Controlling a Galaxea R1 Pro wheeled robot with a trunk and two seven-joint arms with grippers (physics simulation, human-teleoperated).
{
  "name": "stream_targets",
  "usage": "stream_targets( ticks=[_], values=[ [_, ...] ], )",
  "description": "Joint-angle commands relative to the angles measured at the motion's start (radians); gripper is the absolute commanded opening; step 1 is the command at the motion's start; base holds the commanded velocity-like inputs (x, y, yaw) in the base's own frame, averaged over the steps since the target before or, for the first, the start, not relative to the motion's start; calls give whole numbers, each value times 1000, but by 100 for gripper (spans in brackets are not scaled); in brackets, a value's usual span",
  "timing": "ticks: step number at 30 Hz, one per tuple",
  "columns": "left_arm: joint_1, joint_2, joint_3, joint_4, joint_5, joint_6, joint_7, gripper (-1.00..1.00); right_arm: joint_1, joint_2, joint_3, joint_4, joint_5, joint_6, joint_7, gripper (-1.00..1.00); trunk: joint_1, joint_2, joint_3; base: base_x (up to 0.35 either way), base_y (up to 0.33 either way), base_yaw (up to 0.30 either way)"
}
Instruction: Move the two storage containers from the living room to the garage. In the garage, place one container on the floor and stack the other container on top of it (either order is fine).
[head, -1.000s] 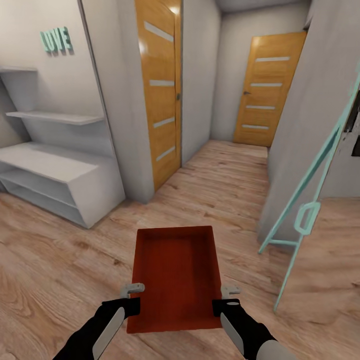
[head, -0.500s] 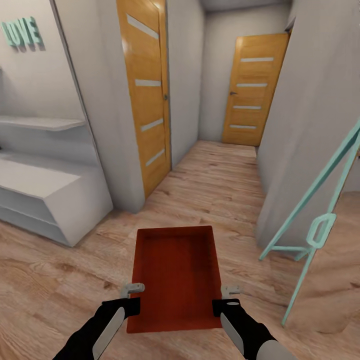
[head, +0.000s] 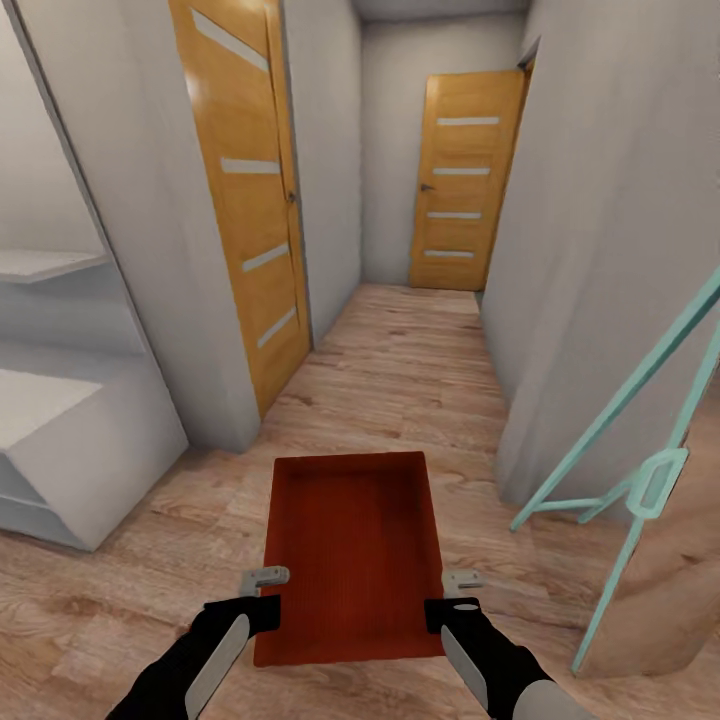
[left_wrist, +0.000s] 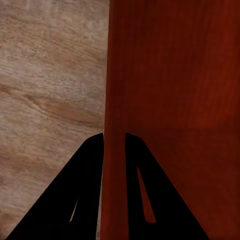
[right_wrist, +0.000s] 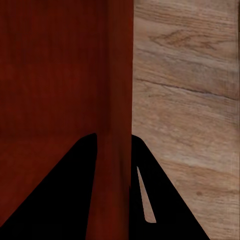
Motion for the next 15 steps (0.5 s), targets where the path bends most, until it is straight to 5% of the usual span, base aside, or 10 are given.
stream_targets(
  ticks=[1, 15],
  values=[
    [-1, 1, 5, -16, 0, -77, 9, -100, 0, -1, 2, 0, -13, 5, -5, -100, 0, 0, -1, 324, 197, -247],
    [-1, 1, 5, -16, 0, -77, 9, -100, 0, -1, 2, 0, -13, 5, -5, -100, 0, 0, 2, 324, 197, -247]
  ],
)
